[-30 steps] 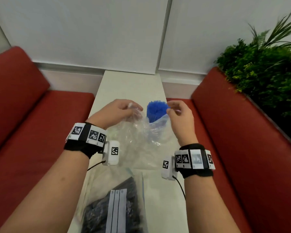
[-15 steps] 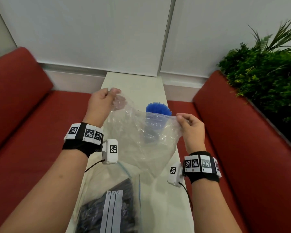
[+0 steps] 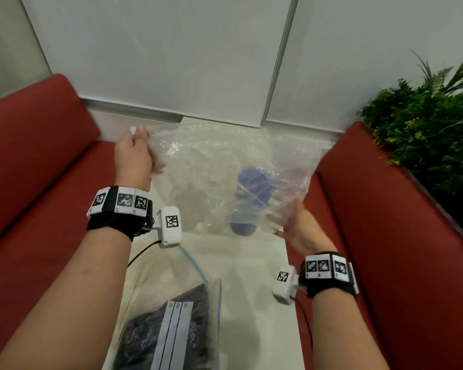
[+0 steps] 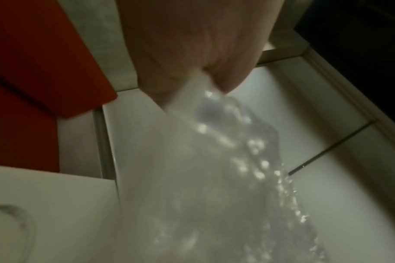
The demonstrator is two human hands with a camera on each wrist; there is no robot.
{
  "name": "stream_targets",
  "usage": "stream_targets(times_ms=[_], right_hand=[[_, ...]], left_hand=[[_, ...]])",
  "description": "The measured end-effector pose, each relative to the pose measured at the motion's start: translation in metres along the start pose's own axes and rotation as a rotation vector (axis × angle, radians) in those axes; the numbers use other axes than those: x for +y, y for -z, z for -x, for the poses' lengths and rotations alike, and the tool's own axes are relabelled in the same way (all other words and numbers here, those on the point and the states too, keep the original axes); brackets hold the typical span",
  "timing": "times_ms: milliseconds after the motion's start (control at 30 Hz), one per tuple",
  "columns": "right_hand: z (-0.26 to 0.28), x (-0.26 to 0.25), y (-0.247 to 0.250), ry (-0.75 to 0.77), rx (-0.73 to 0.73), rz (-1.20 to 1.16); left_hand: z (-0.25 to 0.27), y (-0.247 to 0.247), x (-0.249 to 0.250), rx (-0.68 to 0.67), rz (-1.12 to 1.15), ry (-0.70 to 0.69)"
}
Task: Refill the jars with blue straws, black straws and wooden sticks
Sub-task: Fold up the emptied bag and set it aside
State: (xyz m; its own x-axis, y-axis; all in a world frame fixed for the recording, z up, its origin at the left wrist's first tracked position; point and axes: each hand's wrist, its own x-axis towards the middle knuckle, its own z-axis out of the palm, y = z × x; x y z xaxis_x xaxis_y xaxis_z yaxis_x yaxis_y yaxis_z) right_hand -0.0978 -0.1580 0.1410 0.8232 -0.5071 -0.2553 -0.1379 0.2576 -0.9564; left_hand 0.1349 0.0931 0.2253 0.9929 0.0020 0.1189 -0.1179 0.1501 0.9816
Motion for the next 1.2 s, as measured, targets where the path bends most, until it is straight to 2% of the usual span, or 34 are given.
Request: stream_targets(times_ms=[67,133,200,267,300,367,467,533,600,700,767,833,933,1067,1200], right_hand=[[0.000,0.010,-0.013,0.052,-0.008,0.049],[-0.002,0.014,-0.023,0.109,0.128,-0.096],[-0.006,0.011,-0.029,0.182,0.253,-0.172],[-0.008,0.006,-0.036,0.220,0.291,-0.185],[-0.009,0.004,-0.040,0.228,0.284,-0.192],[-0.008,0.002,-0.046,0.249,0.188,-0.179],[-0.008,0.003,-0.049,0.259,-0.059,-0.103],[-0.011,0.006,-0.052,0.218,-0.111,-0.083],[-0.016,0.008,-0.052,0.242,-0.045,-0.081],[-0.022,0.005,-0.042,0.286,0.075,-0.045],[-0.024,0.002,-0.031,0.325,0.099,-0.052],[-0.025,-0.001,-0.020,0.361,0.153,-0.036],[-0.023,-0.005,-0.008,0.421,0.276,0.031],[-0.014,-0.010,-0.005,0.498,0.437,-0.003],[-0.008,-0.019,-0.001,0.531,0.568,-0.062]], left_hand=[[-0.007,0.002,-0.004,-0.098,0.211,0.213],[-0.009,0.010,-0.011,-0.267,0.293,0.337],[-0.003,0.017,-0.020,-0.498,0.088,0.385],[0.011,0.021,-0.033,-0.706,-0.112,0.436],[0.017,0.020,-0.040,-0.786,-0.157,0.465],[0.028,0.016,-0.050,-0.836,-0.131,0.528],[0.038,0.002,-0.057,-0.783,-0.093,0.513],[0.039,-0.006,-0.060,-0.752,-0.091,0.472],[0.034,-0.010,-0.065,-0.721,-0.134,0.382],[0.018,-0.007,-0.066,-0.536,-0.247,0.231],[0.004,-0.001,-0.064,-0.382,-0.249,0.216],[-0.009,0.006,-0.061,-0.284,-0.236,0.209],[-0.018,0.011,-0.056,-0.196,-0.275,0.109],[-0.020,0.015,-0.052,-0.043,-0.400,-0.126],[-0.021,0.020,-0.044,0.024,-0.493,-0.278]])
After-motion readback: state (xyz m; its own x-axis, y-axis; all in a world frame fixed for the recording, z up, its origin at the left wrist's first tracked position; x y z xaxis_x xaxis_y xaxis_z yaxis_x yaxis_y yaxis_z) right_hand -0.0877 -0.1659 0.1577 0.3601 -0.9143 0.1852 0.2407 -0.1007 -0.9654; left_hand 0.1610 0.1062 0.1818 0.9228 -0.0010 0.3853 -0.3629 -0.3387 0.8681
